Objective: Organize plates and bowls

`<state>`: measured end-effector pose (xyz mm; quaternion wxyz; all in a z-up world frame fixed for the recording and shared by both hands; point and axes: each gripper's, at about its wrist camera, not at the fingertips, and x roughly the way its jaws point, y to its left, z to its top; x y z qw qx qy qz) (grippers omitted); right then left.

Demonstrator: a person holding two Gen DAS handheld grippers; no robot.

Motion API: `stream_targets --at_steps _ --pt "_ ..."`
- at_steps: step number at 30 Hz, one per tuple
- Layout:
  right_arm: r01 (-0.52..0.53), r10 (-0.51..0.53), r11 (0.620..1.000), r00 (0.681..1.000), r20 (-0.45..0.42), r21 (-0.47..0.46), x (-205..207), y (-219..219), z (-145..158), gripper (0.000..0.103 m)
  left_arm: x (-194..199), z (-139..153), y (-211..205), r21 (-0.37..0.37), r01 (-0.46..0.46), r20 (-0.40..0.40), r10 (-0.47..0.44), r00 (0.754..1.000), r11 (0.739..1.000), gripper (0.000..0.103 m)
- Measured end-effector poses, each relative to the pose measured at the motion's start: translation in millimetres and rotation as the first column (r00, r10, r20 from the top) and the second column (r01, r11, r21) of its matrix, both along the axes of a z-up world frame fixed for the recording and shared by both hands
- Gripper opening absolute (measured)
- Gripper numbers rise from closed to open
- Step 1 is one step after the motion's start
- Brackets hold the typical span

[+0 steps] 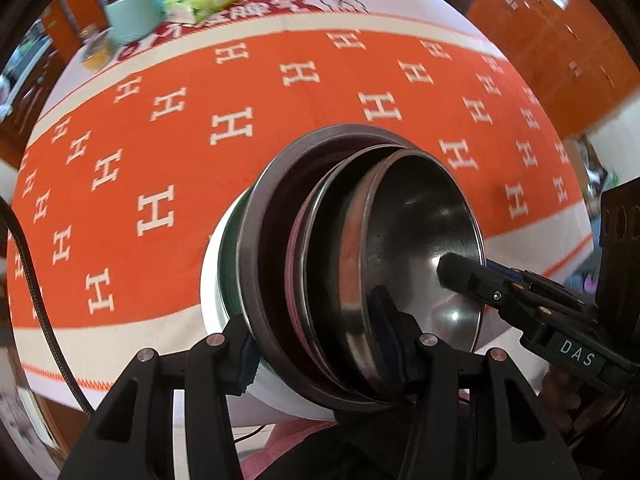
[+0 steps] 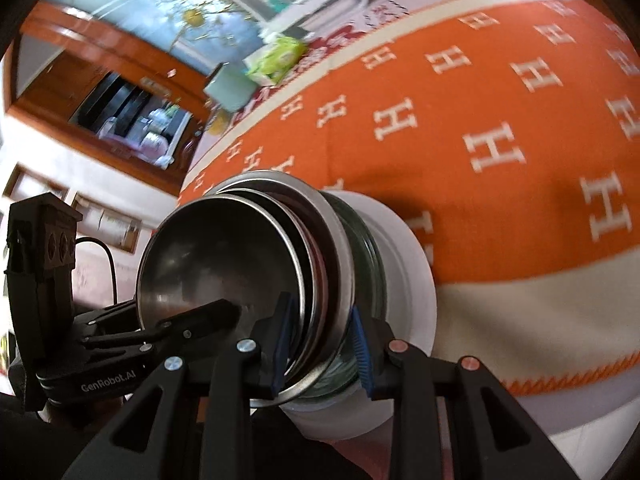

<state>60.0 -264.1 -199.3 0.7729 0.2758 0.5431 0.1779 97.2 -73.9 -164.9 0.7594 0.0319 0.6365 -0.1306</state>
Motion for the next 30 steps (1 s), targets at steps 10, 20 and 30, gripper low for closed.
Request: stream_targets --at_steps 10,20,30 --pt "0.06 -0.062 0.997 0.997 -0.045 -0.048 -11 11 -7 0.031 8 -24 10 -0.037 0.06 -0.082 -0.063 0.995 0.998 0.05" --pt "0.07 -0.071 0.992 0.997 -0.006 -0.102 -7 16 7 0.032 6 -11 19 -0.003 0.061 -0.015 -0.061 0.998 0.998 0.051" --pt "0.037 -0.019 0.986 0.994 0.109 -0.161 -10 12 55 0.032 -3 49 46 0.009 -0.029 0.159 0.027 0.987 1.0 0.062"
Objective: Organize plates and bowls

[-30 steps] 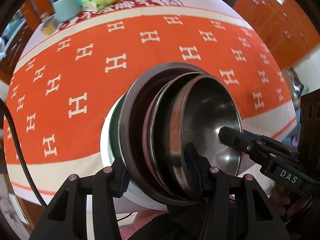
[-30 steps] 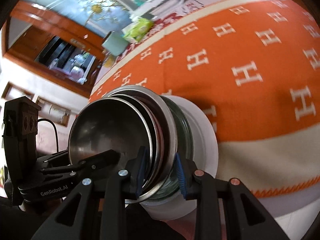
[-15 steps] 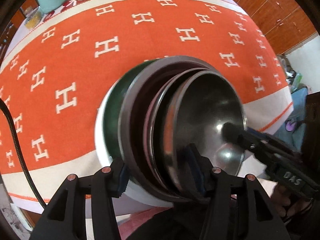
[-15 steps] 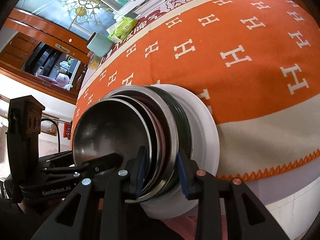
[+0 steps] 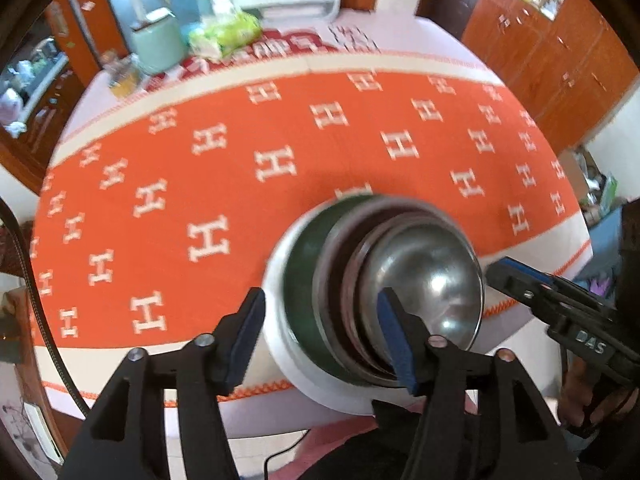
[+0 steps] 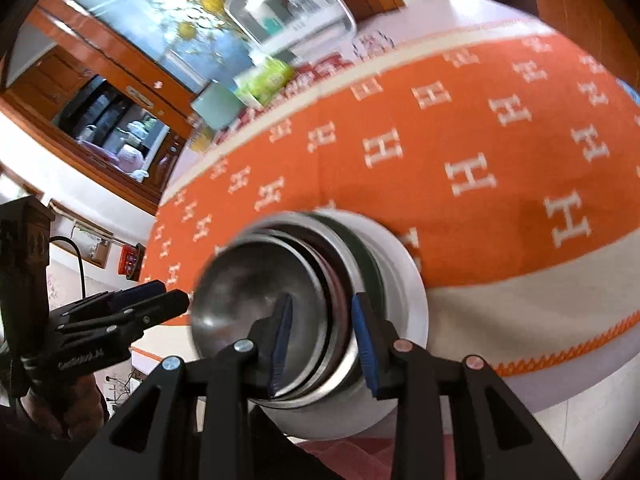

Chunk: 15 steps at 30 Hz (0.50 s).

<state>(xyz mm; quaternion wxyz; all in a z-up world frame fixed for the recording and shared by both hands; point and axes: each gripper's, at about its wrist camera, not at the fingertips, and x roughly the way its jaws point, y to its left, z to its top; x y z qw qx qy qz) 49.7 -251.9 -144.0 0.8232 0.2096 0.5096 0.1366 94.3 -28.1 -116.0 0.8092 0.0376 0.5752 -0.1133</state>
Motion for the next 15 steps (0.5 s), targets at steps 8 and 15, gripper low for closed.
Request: stream_targets --at_steps 8,15 --pt "-0.034 0.043 0.996 0.994 0.097 -0.088 -20 -5 61 0.054 -20 59 17 -0.013 -0.084 0.148 0.085 0.985 0.996 0.074" --pt "-0.063 0.087 0.988 0.981 0.173 -0.138 -43 6 99 0.083 -52 100 15 0.002 -0.134 0.271 0.128 0.954 0.991 0.085"
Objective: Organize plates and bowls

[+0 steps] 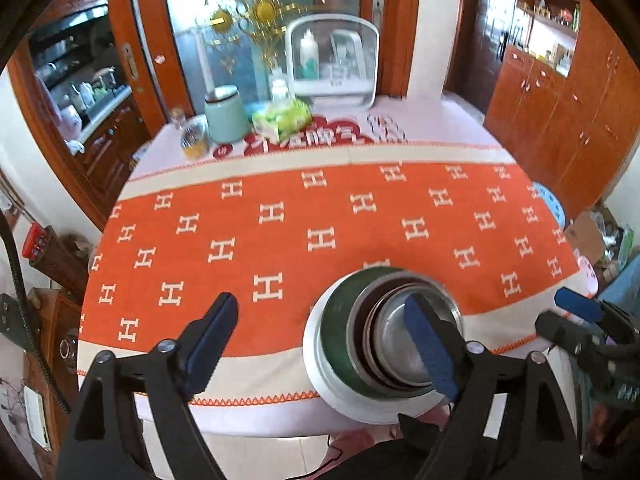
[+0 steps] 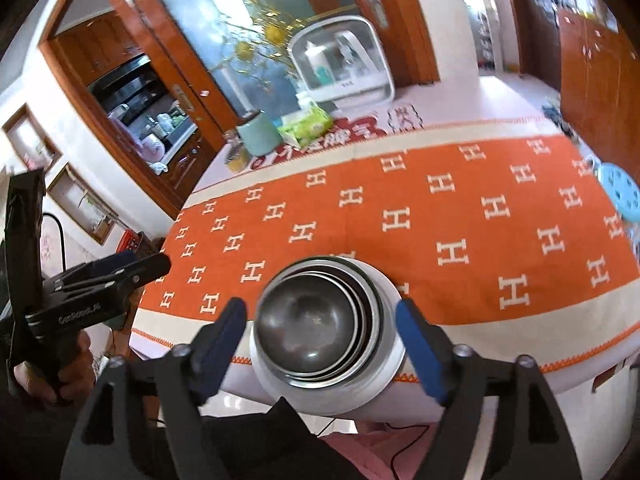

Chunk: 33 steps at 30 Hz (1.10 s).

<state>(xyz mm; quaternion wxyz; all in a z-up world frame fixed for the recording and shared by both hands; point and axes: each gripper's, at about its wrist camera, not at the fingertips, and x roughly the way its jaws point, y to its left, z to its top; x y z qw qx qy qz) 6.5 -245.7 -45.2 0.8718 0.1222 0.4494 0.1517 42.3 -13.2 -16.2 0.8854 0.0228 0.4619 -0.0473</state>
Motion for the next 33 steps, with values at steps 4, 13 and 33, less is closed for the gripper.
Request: stream_targets --at_steps 4,13,33 --pt "0.03 -0.03 0.999 0.999 0.013 -0.026 -12 13 6 0.085 -17 7 -13 0.026 -0.017 0.036 0.016 0.999 1.0 0.086" --pt "0.058 -0.054 0.99 0.998 0.035 -0.13 -26 21 8 0.089 -38 7 -30 0.049 -0.091 0.057 0.088 0.995 0.995 0.087" --pt "0.067 -0.062 0.987 0.997 0.042 -0.144 -26 4 8 0.103 -51 7 -40 0.052 -0.167 0.083 0.163 0.983 0.985 0.1"
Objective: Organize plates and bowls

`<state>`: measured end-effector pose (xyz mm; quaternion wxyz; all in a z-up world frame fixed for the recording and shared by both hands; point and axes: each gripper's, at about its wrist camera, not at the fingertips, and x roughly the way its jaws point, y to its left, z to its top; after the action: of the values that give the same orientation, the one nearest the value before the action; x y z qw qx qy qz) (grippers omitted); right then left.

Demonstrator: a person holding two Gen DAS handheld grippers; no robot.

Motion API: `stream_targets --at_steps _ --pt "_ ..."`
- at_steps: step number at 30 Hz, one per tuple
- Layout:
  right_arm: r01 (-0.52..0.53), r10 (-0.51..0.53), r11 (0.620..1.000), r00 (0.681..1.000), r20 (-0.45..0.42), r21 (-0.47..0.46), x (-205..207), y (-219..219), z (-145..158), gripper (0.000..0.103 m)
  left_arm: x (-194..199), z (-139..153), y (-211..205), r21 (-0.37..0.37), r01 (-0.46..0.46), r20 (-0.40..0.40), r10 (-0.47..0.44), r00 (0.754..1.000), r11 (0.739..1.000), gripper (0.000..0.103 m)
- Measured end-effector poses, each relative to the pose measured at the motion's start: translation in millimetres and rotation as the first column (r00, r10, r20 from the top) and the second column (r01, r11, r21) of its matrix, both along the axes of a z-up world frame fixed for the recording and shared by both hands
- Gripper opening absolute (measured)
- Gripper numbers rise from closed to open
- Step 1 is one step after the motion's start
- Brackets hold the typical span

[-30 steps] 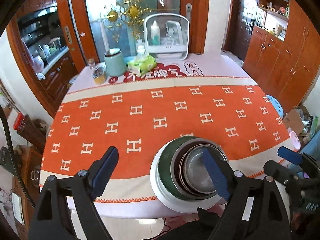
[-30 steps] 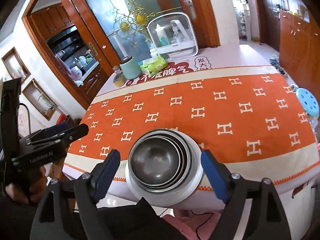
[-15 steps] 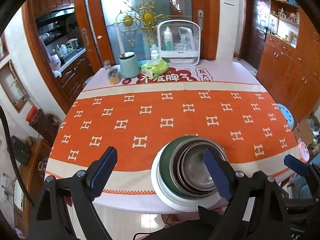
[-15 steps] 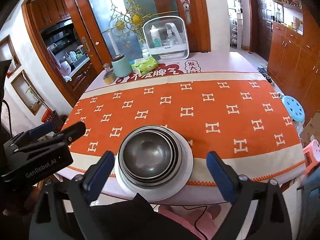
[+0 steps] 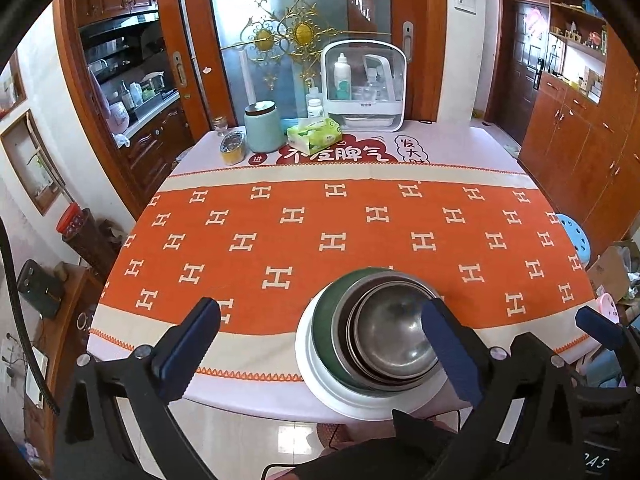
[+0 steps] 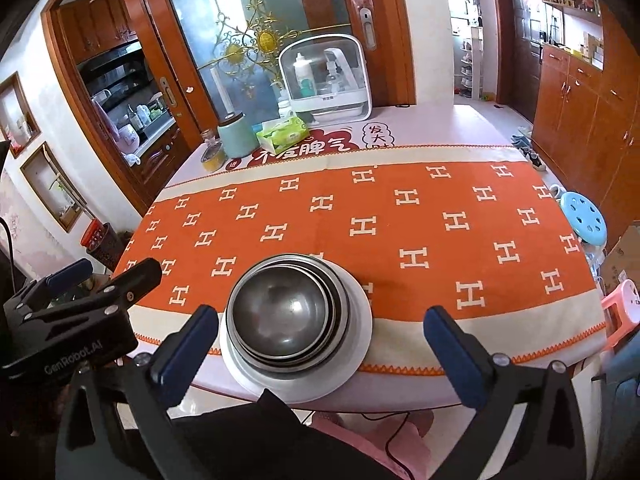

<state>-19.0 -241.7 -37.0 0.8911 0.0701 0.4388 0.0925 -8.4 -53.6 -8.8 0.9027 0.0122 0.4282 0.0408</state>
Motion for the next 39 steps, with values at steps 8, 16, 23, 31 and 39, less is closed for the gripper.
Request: stream_targets --at_steps 8,16,23,31,39 --pt "0.03 -0.03 1.0 1.0 0.001 0.008 2 -7 0 0.103 2 -1 -5 -0.004 0.015 -0.007 -0.015 1.0 1.0 0.101" --pt "0.029 -0.029 1.0 1.0 0.0 0.008 2 -7 0 0.103 3 -1 -3 -0.01 0.015 -0.008 -0.015 1.0 1.0 0.102" --pt "0.03 -0.03 1.0 1.0 -0.004 0.007 4 -6 0 0.103 5 -2 -4 -0.011 0.016 -0.01 -0.016 1.0 1.0 0.102" --pt "0.042 -0.041 0.999 0.999 -0.023 0.002 10 -1 -6 0.103 14 -5 -3 -0.014 0.023 -0.022 -0.024 0.999 1.0 0.102" --pt "0.044 -0.044 0.999 0.998 -0.037 0.002 13 3 -8 0.103 18 -9 -1 -0.019 0.021 -0.034 -0.022 0.999 1.0 0.102"
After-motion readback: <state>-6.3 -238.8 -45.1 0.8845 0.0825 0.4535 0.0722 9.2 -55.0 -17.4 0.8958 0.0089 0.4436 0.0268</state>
